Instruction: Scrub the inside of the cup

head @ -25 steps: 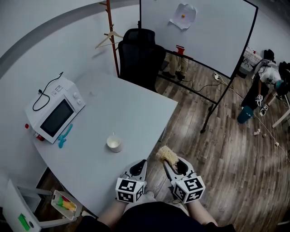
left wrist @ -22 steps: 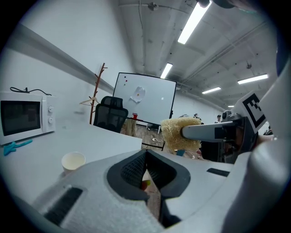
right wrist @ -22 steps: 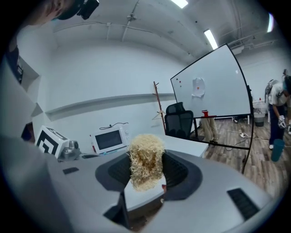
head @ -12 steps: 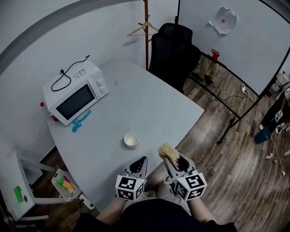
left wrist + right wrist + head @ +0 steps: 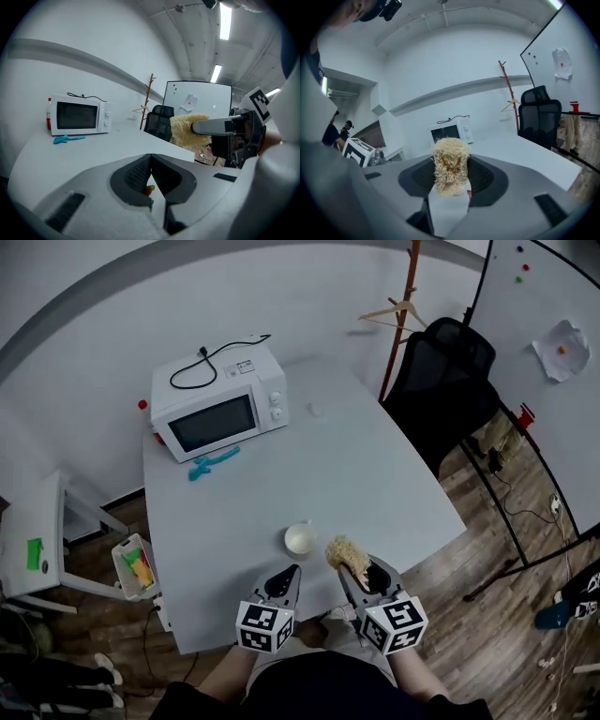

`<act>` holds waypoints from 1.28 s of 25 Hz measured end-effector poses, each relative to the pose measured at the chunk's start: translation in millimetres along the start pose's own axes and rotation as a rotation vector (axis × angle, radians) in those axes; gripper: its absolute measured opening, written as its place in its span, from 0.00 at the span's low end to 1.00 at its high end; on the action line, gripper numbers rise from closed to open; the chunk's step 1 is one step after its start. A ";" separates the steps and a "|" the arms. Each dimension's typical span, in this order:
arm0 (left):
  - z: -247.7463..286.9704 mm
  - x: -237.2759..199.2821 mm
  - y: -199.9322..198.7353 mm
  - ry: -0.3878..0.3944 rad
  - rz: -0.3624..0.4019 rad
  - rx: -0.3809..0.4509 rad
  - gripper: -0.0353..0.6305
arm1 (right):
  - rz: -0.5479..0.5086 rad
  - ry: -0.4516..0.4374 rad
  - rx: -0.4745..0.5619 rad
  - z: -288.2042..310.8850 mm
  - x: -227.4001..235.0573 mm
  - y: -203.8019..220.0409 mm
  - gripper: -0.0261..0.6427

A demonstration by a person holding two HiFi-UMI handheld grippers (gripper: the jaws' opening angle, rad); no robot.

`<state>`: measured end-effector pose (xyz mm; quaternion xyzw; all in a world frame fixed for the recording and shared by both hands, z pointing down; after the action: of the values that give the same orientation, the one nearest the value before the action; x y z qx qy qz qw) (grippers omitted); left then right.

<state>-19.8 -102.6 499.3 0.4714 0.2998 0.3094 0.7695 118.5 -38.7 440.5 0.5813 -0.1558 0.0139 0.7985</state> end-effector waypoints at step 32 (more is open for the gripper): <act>79.8 -28.3 70.8 -0.309 -0.085 -0.088 0.68 | -0.097 -0.559 -0.199 124.3 27.4 -15.7 0.31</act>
<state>8.8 -141.4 598.6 0.4663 0.1837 0.2131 0.8387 118.8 -164.1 467.5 0.4884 -0.3424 -0.2001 0.7773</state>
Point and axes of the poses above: the fingertips, and each gripper's own axes: z forward along the fingers, x to its right, y out of its underside, the point moved 4 cm from there along -z, backward along the fingers, and after that the axes turned 5 degrees about -y, right-handed, at the moved point
